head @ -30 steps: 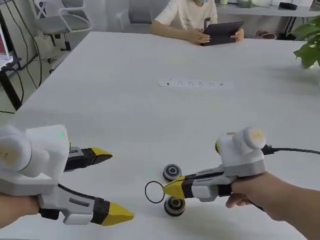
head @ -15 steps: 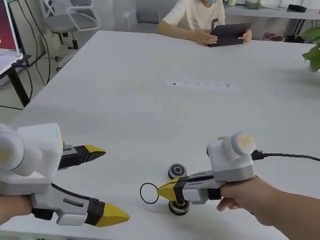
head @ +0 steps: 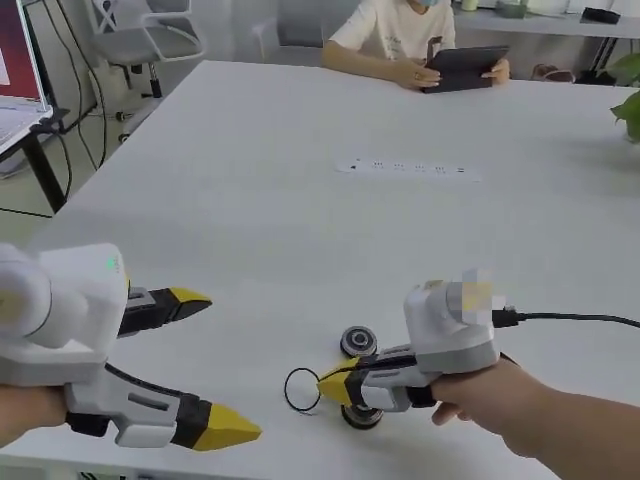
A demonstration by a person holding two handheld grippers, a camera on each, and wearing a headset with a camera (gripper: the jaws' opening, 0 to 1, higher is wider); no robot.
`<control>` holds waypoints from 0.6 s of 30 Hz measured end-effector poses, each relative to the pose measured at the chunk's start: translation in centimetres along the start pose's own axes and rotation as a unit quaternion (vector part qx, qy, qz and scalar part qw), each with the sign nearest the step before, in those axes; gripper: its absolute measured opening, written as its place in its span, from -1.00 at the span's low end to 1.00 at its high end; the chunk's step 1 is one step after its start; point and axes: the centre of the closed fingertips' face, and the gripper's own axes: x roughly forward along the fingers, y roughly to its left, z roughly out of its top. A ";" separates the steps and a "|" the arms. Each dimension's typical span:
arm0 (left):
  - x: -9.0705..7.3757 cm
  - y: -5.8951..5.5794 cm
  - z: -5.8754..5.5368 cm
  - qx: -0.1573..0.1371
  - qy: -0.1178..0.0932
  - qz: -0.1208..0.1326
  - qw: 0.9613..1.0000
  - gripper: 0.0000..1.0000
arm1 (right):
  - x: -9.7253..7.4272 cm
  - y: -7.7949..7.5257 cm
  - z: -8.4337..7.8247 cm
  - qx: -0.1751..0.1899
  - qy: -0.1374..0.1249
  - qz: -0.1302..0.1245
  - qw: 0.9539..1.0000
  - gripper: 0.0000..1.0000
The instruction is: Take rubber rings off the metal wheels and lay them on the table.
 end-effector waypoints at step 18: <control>1.0 -0.2 0.4 0.013 0.014 -0.015 1.000 0.74 | -1.7 -0.2 1.5 -0.030 -0.028 -0.004 0.999 -0.49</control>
